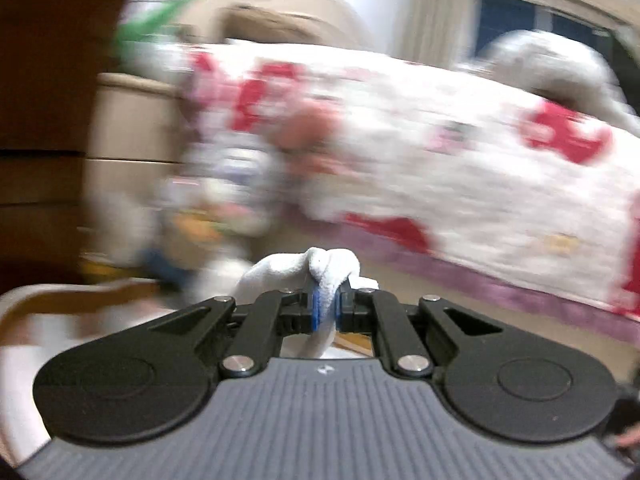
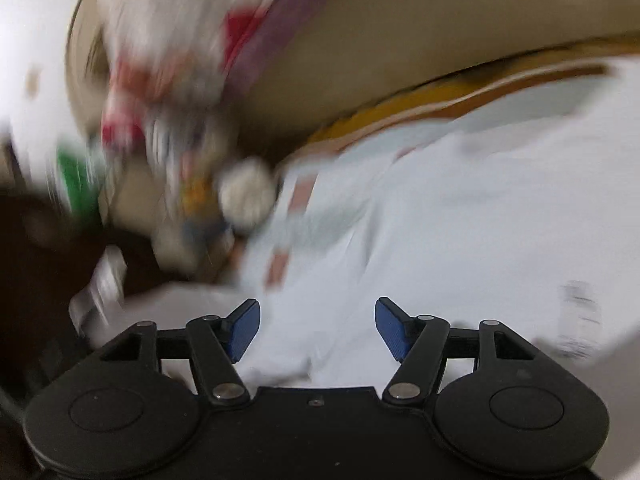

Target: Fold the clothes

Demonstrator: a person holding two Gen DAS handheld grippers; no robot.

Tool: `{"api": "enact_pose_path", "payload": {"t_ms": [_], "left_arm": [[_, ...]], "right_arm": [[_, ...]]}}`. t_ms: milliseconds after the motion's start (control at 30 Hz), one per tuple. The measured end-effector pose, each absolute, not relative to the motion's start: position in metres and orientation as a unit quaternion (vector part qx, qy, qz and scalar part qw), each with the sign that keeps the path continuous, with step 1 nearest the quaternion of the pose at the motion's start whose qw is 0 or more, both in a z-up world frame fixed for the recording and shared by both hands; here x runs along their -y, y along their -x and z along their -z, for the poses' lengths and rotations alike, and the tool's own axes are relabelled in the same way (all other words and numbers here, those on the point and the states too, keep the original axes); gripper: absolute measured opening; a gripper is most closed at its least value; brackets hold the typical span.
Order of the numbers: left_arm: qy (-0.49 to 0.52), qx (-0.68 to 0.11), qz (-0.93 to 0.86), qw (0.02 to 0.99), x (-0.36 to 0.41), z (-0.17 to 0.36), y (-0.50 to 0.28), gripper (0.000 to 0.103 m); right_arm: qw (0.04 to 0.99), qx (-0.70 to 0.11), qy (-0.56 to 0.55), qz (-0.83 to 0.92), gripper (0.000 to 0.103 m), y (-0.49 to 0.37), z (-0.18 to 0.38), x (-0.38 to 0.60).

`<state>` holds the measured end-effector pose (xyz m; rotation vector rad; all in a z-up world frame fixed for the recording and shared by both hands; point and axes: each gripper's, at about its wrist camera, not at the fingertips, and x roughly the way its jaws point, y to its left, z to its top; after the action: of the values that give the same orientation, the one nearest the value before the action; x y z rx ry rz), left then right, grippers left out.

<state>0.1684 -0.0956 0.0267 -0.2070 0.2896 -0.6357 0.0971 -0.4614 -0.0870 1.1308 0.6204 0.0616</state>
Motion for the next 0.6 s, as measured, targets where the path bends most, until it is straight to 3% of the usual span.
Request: {"api": "enact_pose_path", "payload": {"t_ms": [200,300,400,500,567,600], "left_arm": [[0.098,-0.181,0.423,0.883,0.217,-0.011,-0.101,0.007],[0.122,-0.238,0.449,0.852,0.264,0.024,-0.077,0.007],[0.120,-0.289,0.457,0.832,0.305,0.061,-0.061,0.007],[0.055,-0.271,0.436,0.857,0.319,0.085,-0.048,0.008],[0.038,-0.277,0.442,0.852,0.317,0.092,-0.046,0.015],[0.038,-0.291,0.448,0.844,0.315,0.094,-0.047,0.028]], "right_arm": [[0.716,-0.215,-0.664,-0.011,0.072,-0.011,0.116,0.508],[0.602,-0.129,-0.787,0.022,0.078,0.036,0.160,0.518],[0.574,-0.085,-0.814,0.010,0.079,0.055,0.175,0.525],[0.601,-0.084,-0.795,0.020,0.079,0.064,0.169,0.522],[0.610,-0.083,-0.787,0.044,0.083,0.082,0.170,0.505],[0.606,-0.092,-0.789,0.040,0.083,0.082,0.174,0.503]]}}
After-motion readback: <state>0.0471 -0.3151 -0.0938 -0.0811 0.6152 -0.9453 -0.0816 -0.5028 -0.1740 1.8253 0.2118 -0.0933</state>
